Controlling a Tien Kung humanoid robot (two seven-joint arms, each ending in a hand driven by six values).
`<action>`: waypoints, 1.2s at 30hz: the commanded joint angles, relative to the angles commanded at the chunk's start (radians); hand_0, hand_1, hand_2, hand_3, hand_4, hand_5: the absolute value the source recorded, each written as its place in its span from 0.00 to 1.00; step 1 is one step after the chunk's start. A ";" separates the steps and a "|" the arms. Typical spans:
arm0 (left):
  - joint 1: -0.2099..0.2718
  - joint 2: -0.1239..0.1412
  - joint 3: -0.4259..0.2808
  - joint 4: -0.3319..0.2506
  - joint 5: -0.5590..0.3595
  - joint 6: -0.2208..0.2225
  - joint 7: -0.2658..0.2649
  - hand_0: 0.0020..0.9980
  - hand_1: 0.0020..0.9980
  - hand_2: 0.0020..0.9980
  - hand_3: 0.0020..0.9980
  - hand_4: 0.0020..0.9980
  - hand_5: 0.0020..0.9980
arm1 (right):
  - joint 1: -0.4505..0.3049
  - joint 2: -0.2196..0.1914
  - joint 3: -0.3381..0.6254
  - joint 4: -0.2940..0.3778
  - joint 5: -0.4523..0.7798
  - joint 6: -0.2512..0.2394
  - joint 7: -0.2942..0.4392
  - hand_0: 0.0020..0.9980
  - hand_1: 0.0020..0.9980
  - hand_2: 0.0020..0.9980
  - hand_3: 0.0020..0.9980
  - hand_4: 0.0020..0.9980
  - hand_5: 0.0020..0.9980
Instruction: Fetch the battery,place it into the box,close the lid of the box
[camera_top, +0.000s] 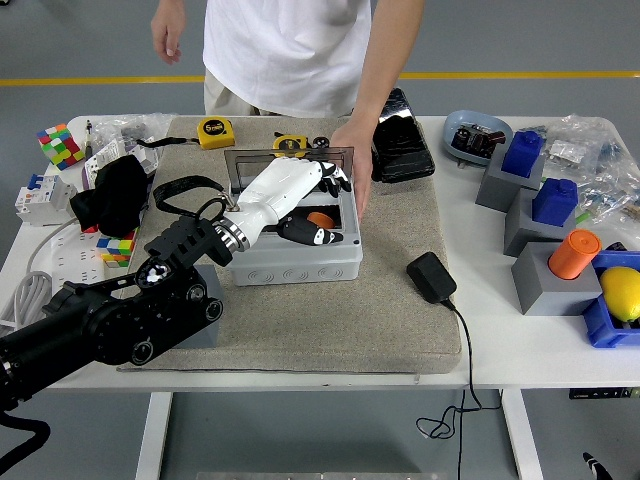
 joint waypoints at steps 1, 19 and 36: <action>0.006 0.005 -0.011 -0.017 -0.003 0.000 -0.002 0.32 0.48 0.51 0.56 1.00 0.25 | 0.000 0.000 0.001 0.000 0.000 0.000 0.001 0.64 0.65 0.64 0.57 0.97 0.54; 0.076 0.061 -0.274 -0.169 -0.036 -0.028 -0.027 0.45 0.59 0.56 0.64 1.00 0.60 | 0.000 0.001 0.010 0.000 0.002 0.004 0.008 0.64 0.65 0.64 0.56 0.97 0.54; 0.116 0.114 -0.231 -0.077 -0.050 -0.154 0.040 0.75 0.79 0.75 0.77 1.00 1.00 | 0.001 0.002 0.023 0.000 -0.001 0.008 0.010 0.64 0.65 0.64 0.56 0.97 0.54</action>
